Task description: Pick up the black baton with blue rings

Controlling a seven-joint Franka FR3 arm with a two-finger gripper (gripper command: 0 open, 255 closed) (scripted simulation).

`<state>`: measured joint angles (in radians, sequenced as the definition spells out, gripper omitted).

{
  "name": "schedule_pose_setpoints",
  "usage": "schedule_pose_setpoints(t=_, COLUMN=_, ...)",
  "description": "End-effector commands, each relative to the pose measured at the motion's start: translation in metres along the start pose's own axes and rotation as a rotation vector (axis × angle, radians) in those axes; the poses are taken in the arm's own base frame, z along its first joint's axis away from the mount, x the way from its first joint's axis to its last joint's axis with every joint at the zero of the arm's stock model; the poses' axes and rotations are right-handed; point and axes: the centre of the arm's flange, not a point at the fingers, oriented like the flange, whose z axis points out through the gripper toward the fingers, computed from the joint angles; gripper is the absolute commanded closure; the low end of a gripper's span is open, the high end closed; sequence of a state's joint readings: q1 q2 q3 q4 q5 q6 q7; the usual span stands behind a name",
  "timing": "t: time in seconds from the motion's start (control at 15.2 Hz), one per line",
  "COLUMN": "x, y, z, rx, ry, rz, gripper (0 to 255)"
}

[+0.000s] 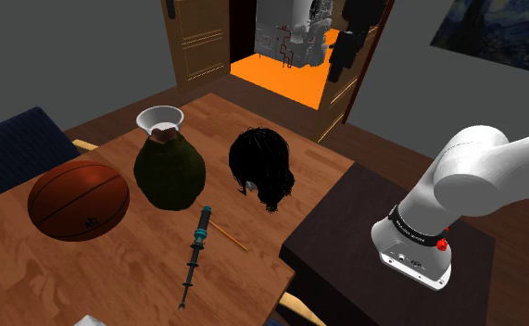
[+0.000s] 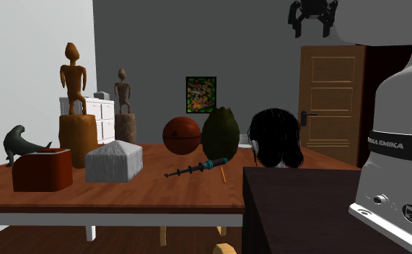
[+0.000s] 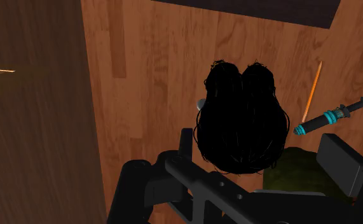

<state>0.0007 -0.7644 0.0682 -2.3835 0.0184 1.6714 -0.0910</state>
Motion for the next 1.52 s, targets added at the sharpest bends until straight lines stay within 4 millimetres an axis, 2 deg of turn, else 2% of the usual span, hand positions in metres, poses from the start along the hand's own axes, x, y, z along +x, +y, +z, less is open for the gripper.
schedule_pose_setpoints(t=0.0, x=0.0, y=0.0, z=0.0, rx=0.0, ry=0.0, rz=0.0, gripper=0)
schedule_pose_setpoints(t=0.73, x=0.005, y=-0.088, z=0.112, rx=0.029, ry=0.034, rz=0.127, gripper=0)
schedule_pose_setpoints(t=1.45, x=0.026, y=-0.177, z=0.221, rx=0.059, ry=0.069, rz=0.254, gripper=0)
